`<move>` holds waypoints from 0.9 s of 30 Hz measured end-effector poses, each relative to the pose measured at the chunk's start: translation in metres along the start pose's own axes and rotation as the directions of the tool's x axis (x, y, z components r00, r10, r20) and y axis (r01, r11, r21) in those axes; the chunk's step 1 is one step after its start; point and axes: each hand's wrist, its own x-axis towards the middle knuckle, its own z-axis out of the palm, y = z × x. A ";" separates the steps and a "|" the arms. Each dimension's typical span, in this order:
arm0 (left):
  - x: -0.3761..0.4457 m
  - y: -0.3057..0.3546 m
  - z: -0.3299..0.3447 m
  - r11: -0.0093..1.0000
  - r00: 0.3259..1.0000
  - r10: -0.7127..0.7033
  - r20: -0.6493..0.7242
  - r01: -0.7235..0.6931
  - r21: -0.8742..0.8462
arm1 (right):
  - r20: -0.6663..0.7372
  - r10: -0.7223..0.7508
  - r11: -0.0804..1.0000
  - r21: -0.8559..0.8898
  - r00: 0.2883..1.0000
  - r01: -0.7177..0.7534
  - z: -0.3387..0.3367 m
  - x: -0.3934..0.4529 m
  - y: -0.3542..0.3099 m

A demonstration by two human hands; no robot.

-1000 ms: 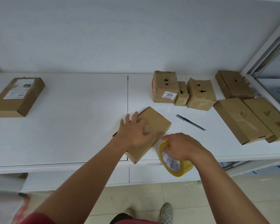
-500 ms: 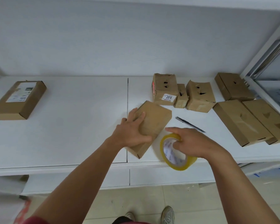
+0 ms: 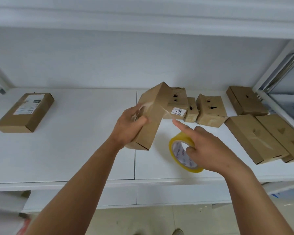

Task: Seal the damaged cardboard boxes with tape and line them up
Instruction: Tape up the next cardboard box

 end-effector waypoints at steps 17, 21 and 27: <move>-0.005 -0.023 0.010 0.830 0.874 -0.135 0.467 0.357 -0.428 | -0.054 -0.054 0.983 -0.176 0.997 0.044 0.036 0.025 -0.007; -0.002 -0.023 0.006 0.929 0.864 -0.160 0.477 0.295 -0.224 | -0.032 -0.069 0.977 -0.205 0.997 0.061 0.047 0.033 -0.005; 0.004 -0.029 0.017 0.937 0.957 -0.205 0.206 0.131 0.324 | 0.071 -0.058 0.976 -0.205 0.996 0.072 0.066 0.049 -0.011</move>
